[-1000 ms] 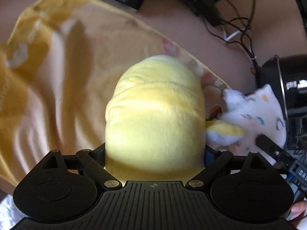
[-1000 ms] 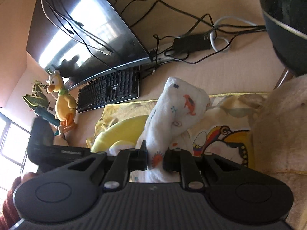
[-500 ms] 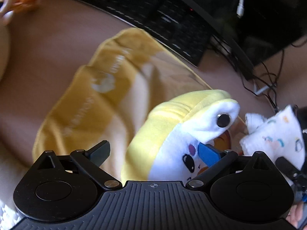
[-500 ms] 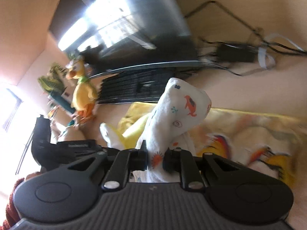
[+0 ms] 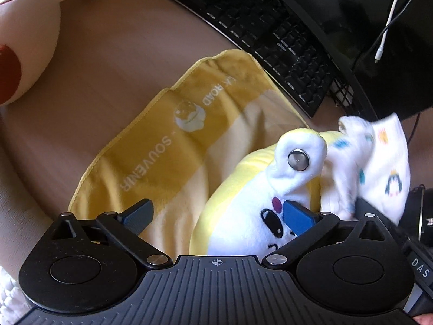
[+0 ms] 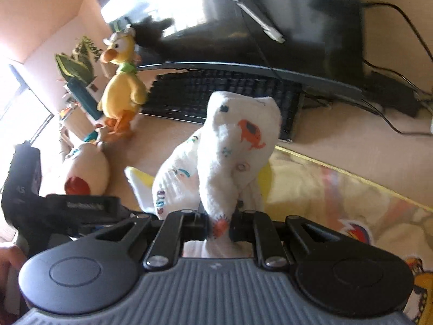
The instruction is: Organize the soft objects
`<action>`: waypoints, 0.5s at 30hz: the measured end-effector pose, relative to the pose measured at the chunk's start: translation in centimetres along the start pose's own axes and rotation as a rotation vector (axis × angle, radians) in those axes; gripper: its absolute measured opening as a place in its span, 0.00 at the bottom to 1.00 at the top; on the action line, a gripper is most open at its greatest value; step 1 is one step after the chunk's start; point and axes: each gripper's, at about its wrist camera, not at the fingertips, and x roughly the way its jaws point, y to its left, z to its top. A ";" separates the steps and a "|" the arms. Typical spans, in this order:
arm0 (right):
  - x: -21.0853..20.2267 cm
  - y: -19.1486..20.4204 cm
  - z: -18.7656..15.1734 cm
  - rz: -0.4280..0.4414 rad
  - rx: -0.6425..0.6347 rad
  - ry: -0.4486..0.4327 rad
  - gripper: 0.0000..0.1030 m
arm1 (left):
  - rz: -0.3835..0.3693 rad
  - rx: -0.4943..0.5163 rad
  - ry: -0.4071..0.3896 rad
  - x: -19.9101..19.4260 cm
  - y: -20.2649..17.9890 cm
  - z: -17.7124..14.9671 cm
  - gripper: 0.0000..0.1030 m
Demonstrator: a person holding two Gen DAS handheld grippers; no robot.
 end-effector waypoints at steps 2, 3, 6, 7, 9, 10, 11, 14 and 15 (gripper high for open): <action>-0.3 -1.3 -0.5 -0.029 0.028 0.008 0.14 | 0.003 0.015 0.000 0.0 -0.3 0.0 1.00; -0.5 -2.0 -0.8 -0.048 0.044 0.013 0.14 | 0.004 0.022 0.002 0.1 -0.5 0.0 1.00; -0.6 -4.2 -1.8 -0.093 0.089 0.030 0.14 | 0.016 0.038 0.000 0.1 -1.0 0.1 1.00; -0.7 -4.7 -2.2 -0.108 0.099 0.035 0.14 | 0.021 0.045 -0.001 0.1 -1.1 0.1 1.00; -0.9 -5.4 -2.9 -0.123 0.110 0.044 0.14 | 0.027 0.049 -0.001 0.1 -1.1 0.3 1.00; -1.1 -5.6 -3.2 -0.122 0.116 0.049 0.14 | 0.027 0.047 0.000 0.1 -1.1 0.4 1.00; -1.3 -5.8 -3.6 -0.121 0.122 0.053 0.14 | 0.026 0.039 0.001 0.1 -0.9 0.5 1.00; -2.3 -5.2 -3.9 -0.067 0.123 0.048 0.14 | 0.030 0.004 -0.005 -0.1 -0.2 0.7 1.00; -2.8 -4.5 -3.8 -0.044 0.111 0.041 0.14 | 0.035 -0.007 -0.008 -0.1 0.0 0.8 1.00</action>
